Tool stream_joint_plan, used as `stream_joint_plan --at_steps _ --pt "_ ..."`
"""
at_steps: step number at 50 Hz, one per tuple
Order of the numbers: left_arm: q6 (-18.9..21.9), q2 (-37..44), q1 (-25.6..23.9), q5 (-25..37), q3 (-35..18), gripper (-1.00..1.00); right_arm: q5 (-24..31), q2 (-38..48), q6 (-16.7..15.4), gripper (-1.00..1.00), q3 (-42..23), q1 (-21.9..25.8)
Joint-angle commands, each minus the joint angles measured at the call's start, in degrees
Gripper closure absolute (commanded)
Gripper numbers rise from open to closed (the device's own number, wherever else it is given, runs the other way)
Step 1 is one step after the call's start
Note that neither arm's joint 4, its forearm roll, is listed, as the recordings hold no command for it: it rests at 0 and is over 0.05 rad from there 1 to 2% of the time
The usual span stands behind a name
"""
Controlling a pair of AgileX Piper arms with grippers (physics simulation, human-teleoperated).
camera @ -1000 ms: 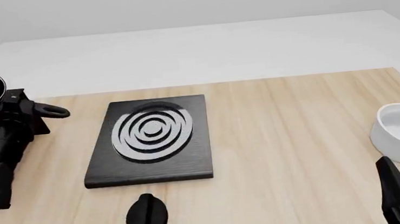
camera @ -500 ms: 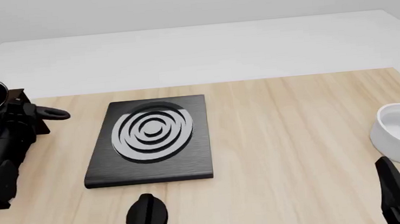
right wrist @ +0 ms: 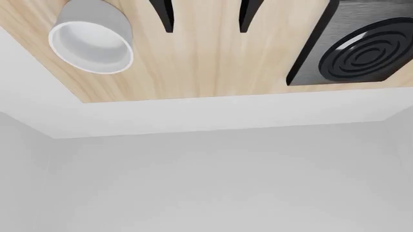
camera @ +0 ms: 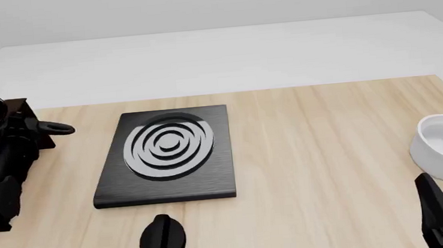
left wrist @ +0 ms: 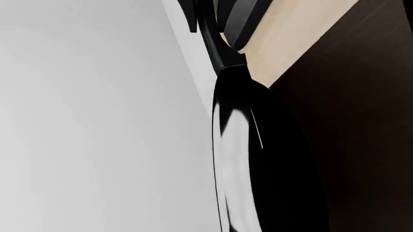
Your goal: Put the frying pan on top of the cabinet.
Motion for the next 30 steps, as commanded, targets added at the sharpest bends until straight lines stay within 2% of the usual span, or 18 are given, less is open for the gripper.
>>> stream_joint_plan --at_steps 1,30 --pt "-0.01 0.88 0.75 -1.54 -1.31 1.00 0.27 -0.25 -0.08 -1.00 0.01 0.03" --pt "-1.46 3.12 2.45 -3.70 -0.21 1.00 0.07 -0.17 -0.17 -1.00 0.02 0.07"
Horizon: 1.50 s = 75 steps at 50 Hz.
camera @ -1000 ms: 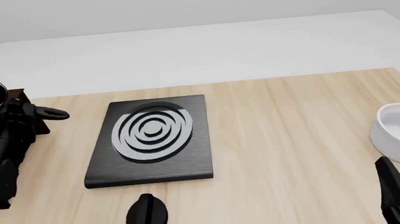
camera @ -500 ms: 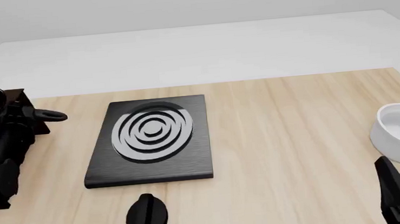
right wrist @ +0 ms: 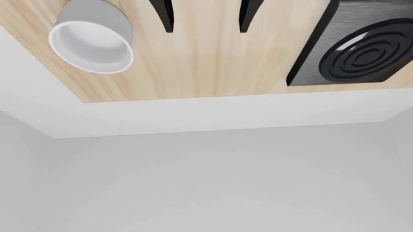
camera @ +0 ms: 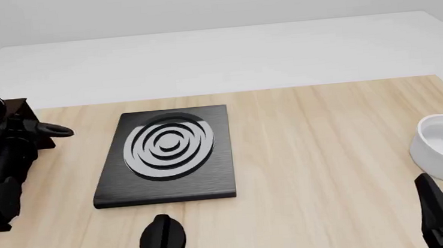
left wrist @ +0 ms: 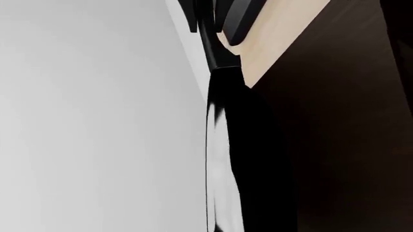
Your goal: Put the frying pan on top of the cabinet.
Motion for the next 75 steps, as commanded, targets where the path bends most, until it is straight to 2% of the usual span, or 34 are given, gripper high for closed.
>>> stream_joint_plan --at_steps 1,4,5,23,34,61,75 --pt "0.09 0.40 0.98 -1.17 0.36 1.00 -0.06 -0.02 0.05 -1.00 0.01 -0.01" --pt "-0.43 1.03 0.31 -1.70 0.56 1.00 0.00 -0.06 0.03 -1.00 0.00 0.04" --pt "-0.31 0.80 0.37 -1.44 0.56 -1.00 0.04 -0.11 0.04 -1.00 0.00 0.04" --pt "0.84 -0.96 0.74 -1.33 1.38 -1.00 -0.58 0.59 -0.05 -1.00 0.00 0.13" --pt "1.07 -3.87 0.63 -1.82 4.23 -1.00 -0.87 0.87 -0.11 -1.00 0.00 0.18" --pt "1.17 -23.53 -0.96 4.19 12.44 -1.00 0.14 -0.25 -0.28 -1.00 -0.02 0.32" --pt "1.55 -38.10 -2.09 12.16 18.32 -1.00 0.21 -0.51 -0.36 -1.00 -0.01 0.38"
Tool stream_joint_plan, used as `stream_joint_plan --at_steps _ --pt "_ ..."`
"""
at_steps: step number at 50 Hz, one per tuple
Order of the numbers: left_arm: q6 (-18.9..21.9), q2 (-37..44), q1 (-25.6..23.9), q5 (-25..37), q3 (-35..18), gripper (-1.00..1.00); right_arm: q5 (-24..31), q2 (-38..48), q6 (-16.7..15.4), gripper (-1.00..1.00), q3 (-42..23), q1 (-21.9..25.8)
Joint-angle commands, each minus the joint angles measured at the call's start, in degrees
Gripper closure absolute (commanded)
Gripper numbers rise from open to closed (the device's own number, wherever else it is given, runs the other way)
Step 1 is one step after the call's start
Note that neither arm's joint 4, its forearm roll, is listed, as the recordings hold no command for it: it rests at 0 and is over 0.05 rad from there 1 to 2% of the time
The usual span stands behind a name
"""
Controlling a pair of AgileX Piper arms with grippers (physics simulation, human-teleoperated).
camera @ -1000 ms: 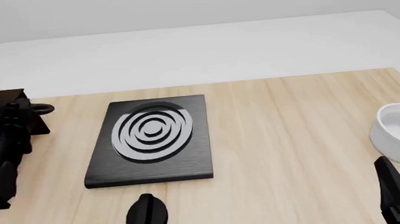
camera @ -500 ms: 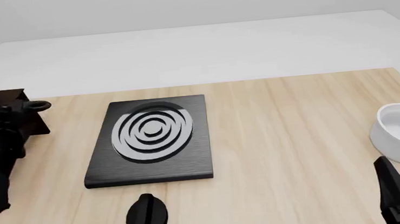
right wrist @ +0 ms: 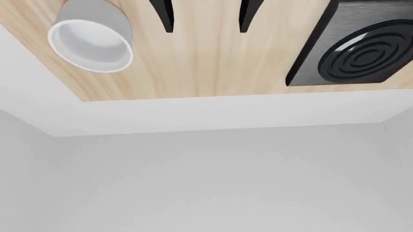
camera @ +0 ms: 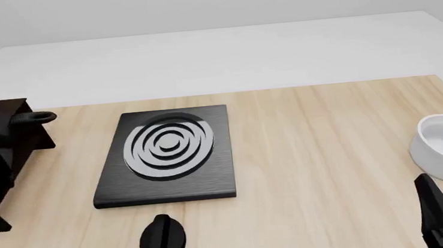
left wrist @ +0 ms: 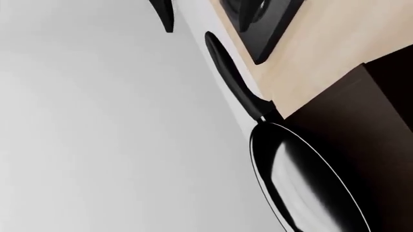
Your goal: Put the frying pan on top of the cabinet.
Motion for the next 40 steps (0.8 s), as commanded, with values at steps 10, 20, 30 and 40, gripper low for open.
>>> stream_joint_plan --at_steps 10,20,30,40 --pt "0.75 -21.58 -0.76 13.68 6.28 -1.00 0.27 -0.64 -0.27 -1.00 0.03 0.08" --pt "1.52 -33.54 -1.44 24.24 7.59 -1.00 0.12 -0.67 -0.33 -1.00 -0.01 0.00" --pt "2.72 -48.32 -3.80 39.13 6.57 -1.00 -0.01 -0.69 -0.30 -1.00 -0.12 -0.32" --pt "3.48 -60.88 -5.01 52.82 5.57 -1.00 -0.42 -0.71 -0.38 -1.00 -0.06 -0.46"
